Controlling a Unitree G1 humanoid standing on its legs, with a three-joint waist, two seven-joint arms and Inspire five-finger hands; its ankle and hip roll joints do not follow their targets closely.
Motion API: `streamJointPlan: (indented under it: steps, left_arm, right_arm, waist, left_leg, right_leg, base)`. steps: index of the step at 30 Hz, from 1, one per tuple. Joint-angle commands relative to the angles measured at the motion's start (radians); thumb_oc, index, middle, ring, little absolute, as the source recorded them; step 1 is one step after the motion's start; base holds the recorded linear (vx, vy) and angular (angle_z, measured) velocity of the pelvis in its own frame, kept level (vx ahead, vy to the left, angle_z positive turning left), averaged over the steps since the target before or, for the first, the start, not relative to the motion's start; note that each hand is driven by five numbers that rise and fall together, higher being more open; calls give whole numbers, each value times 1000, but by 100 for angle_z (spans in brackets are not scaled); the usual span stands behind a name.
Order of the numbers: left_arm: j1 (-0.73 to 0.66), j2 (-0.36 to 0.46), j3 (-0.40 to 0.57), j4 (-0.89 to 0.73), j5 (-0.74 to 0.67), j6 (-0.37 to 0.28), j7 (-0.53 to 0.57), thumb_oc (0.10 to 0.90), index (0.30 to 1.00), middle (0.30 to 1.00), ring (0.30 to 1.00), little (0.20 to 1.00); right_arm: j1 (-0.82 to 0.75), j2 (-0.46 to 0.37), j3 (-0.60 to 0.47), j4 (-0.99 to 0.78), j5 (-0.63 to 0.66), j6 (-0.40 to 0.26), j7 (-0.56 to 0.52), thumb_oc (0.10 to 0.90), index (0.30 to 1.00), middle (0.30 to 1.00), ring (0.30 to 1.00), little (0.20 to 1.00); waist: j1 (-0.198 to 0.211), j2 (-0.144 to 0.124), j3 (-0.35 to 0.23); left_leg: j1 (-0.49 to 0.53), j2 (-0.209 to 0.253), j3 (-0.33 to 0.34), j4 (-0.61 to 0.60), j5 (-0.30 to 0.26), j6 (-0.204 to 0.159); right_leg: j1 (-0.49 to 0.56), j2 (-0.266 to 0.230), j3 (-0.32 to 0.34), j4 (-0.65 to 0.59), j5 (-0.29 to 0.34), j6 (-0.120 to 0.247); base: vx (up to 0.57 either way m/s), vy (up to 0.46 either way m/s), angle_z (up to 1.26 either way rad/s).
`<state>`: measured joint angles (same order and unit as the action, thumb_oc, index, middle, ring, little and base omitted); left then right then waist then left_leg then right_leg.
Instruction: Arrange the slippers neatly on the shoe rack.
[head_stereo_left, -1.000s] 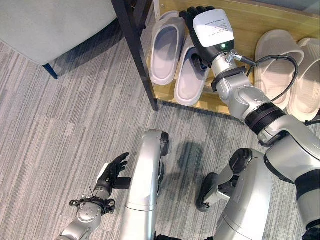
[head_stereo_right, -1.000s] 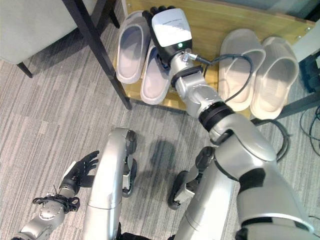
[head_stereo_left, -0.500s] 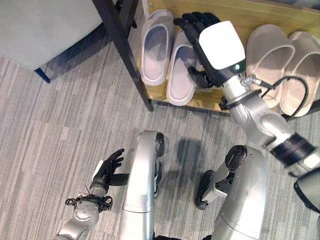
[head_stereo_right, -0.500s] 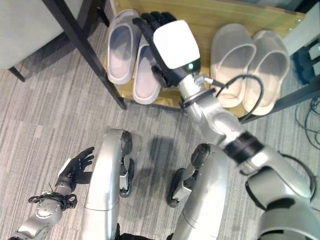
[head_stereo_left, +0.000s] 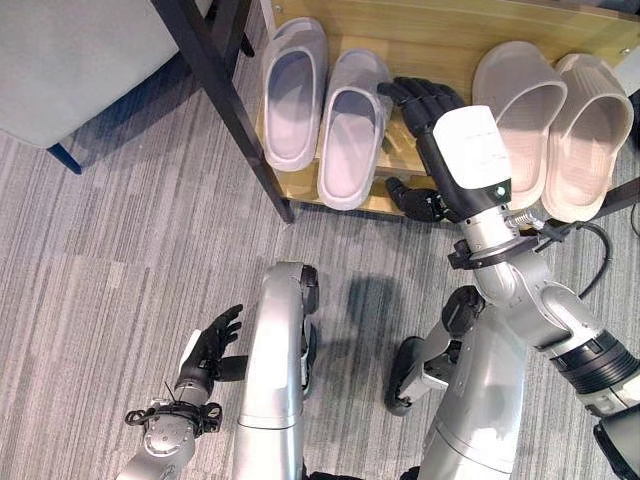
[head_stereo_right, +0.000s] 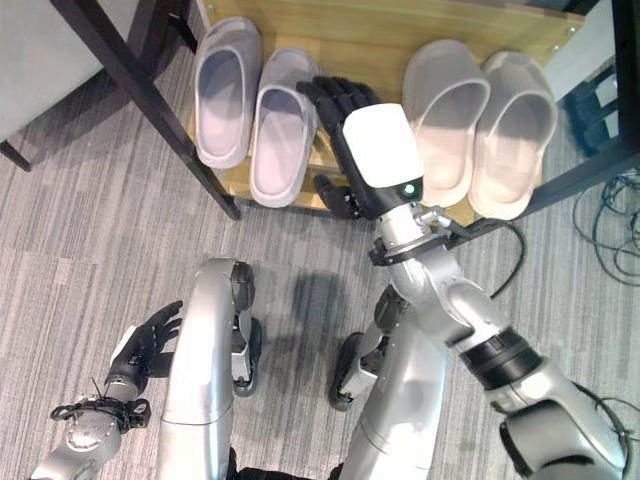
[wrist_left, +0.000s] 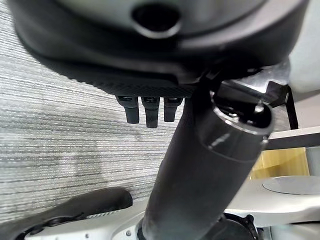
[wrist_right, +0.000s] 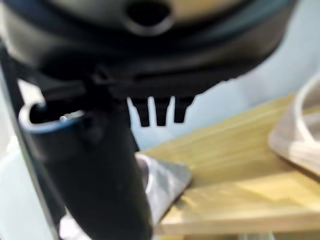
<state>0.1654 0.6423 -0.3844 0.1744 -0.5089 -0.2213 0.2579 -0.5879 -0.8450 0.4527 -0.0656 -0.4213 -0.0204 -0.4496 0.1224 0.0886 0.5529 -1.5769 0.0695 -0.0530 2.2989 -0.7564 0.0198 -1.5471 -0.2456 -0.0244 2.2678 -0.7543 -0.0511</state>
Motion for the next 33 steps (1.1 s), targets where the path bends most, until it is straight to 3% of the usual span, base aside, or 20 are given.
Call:
streamJointPlan:
  steps: [1,8,15,18,20,25,26,29,33]
  left_arm:
    - [80,-6,9,-120,14,-65,23,800,900,900,900,900]
    - [102,-2,10,-131,8,-70,-11,800,900,900,900,900]
    - [102,-6,0,-130,13,-78,-22,800,900,900,900,900]
    - [103,-7,1,-136,20,-77,-37,800,900,900,900,900]
    - [93,4,-5,-140,28,-74,-64,800,900,900,900,900]
    - [72,26,-22,-149,53,-77,-90,800,900,900,900,900]
    - [73,22,-20,-148,53,-78,-90,800,900,900,900,900]
    - [46,37,-46,-146,67,-81,-112,800,900,900,900,900]
    - [26,44,-59,-144,70,-87,-117,800,900,900,900,900]
  right_arm:
    - [-29,-40,-109,-185,130,-126,-54,800,900,900,900,900]
    - [101,-60,-157,-296,410,-274,69,800,900,900,900,900]
    - [118,-92,-122,-356,507,-312,155,800,900,900,900,900]
    - [123,-125,-90,-381,610,-327,245,800,900,900,900,900]
    - [84,-213,-2,-380,762,-318,386,800,900,900,900,900]
    - [-30,-313,148,-357,914,-294,535,800,900,900,900,900]
    - [-44,-313,161,-350,919,-295,538,800,900,900,900,900]
    - [-201,-373,333,-328,964,-267,619,800,900,900,900,900]
    - [-288,-384,411,-306,958,-267,623,800,900,900,900,900]
  waist:
    - [39,16,-33]
    - [37,19,-33]
    - [40,22,-33]
    - [40,21,-33]
    - [49,17,-33]
    - [62,25,-33]
    - [58,26,-33]
    - [70,30,-33]
    - [67,28,-33]
  left_leg:
    - [7,-66,-37,-108,-17,-43]
    - [7,-65,-37,-110,-11,-45]
    - [7,-62,-39,-112,-6,-46]
    - [7,-61,-41,-114,-1,-48]
    - [7,-58,-44,-111,3,-52]
    - [7,-54,-53,-107,8,-58]
    - [7,-53,-54,-107,8,-58]
    - [7,-53,-59,-108,13,-62]
    - [7,-50,-59,-112,20,-65]
  right_leg:
    - [-23,-50,73,-50,64,-10]
    - [-23,-52,70,-57,68,-4]
    - [-23,-48,68,-66,75,2]
    - [-23,-48,69,-67,80,3]
    - [-23,-51,69,-70,87,6]
    - [-23,-52,69,-72,91,11]
    - [-23,-51,68,-73,91,11]
    - [-23,-53,72,-76,97,14]
    - [-23,-55,74,-77,98,16]
  base:
    - [0,0,0]
    - [-9,-1,0]
    - [-20,3,0]
    - [-12,5,0]
    - [-40,5,-1]
    - [-27,6,-4]
    - [-41,13,-2]
    - [-25,8,-3]
    - [-9,2,0]
